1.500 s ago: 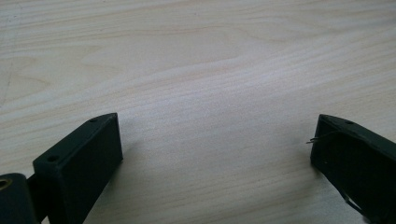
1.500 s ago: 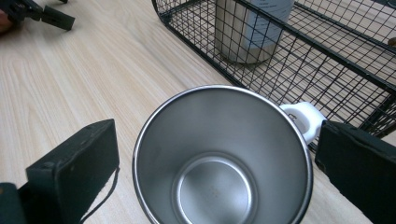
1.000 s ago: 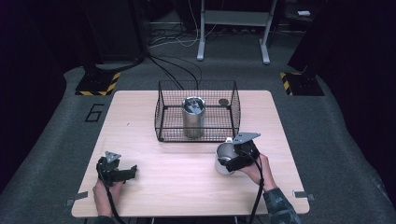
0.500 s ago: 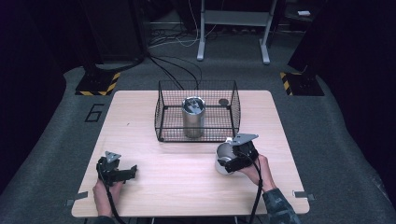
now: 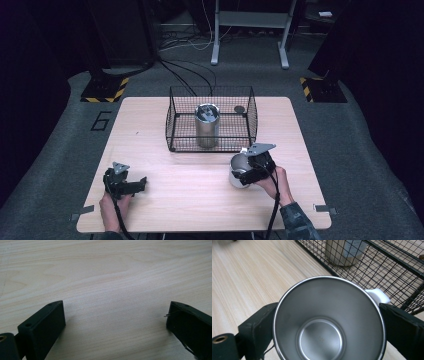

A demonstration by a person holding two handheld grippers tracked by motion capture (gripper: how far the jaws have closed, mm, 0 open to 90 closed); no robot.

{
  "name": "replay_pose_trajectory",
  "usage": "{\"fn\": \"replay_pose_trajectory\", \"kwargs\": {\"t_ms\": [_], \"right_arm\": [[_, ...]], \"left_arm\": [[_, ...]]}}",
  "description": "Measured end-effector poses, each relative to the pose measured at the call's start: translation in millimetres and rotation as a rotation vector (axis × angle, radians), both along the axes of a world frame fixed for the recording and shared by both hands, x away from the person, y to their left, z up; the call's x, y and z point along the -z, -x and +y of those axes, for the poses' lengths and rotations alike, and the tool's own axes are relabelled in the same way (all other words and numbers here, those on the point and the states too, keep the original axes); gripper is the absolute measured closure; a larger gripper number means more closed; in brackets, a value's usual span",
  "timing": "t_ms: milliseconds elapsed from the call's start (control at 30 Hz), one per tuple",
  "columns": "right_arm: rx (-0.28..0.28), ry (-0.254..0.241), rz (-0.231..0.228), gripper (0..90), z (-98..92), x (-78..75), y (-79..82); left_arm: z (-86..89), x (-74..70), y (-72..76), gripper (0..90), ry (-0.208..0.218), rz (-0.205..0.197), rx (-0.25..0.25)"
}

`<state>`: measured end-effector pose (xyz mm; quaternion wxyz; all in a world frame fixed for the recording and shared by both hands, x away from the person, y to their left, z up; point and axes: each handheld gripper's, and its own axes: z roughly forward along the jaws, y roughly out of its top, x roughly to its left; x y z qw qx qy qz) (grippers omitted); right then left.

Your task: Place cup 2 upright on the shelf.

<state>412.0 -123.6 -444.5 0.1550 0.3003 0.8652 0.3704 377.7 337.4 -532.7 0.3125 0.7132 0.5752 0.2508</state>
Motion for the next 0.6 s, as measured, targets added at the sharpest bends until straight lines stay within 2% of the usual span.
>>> {"fn": "replay_pose_trajectory", "kwargs": {"t_ms": [67,400,433,600], "right_arm": [[0.010,-0.006,-0.010,5.8,0.8,-2.1,0.8],[-0.011,-0.024,-0.015,5.9,3.0,-19.0,2.5],[-0.015,-0.016,-0.004,5.9,2.9,-21.1,2.8],[-0.019,-0.021,-0.008,5.9,4.0,-26.8,1.8]], "left_arm": [[0.0,0.0,0.0,2.2,0.000,0.000,0.000],[0.0,0.0,0.0,2.2,0.001,0.000,0.000],[0.0,0.0,0.0,2.2,0.000,0.000,0.000],[0.0,0.0,0.0,2.2,0.000,0.000,0.000]]}}
